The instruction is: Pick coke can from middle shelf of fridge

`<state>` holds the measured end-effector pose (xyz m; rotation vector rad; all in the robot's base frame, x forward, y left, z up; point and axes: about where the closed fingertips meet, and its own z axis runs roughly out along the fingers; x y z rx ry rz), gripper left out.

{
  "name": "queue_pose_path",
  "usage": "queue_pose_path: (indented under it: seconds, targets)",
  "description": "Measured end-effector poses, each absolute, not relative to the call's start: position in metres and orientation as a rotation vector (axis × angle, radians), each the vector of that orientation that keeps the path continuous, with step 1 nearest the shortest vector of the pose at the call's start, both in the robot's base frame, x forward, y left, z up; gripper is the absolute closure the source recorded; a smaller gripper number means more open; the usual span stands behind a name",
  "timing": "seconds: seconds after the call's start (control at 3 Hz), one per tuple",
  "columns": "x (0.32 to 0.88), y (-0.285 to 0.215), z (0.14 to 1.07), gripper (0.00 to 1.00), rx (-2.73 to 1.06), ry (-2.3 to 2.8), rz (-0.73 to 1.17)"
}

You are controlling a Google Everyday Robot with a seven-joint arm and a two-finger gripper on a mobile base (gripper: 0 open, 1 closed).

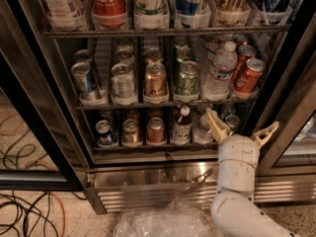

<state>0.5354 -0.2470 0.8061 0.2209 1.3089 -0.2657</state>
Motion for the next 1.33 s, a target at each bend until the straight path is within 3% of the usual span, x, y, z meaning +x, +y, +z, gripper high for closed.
queue_pose_path:
  seconds: [0.33,0.67,1.33]
  targets:
    - [0.5354,-0.247,0.8061,0.19,0.221,1.309,-0.266]
    - [0.5354,-0.247,0.8061,0.17,0.221,1.309,-0.266]
    - [0.543,-0.2479,0.8122,0.45,0.22,1.298,-0.268]
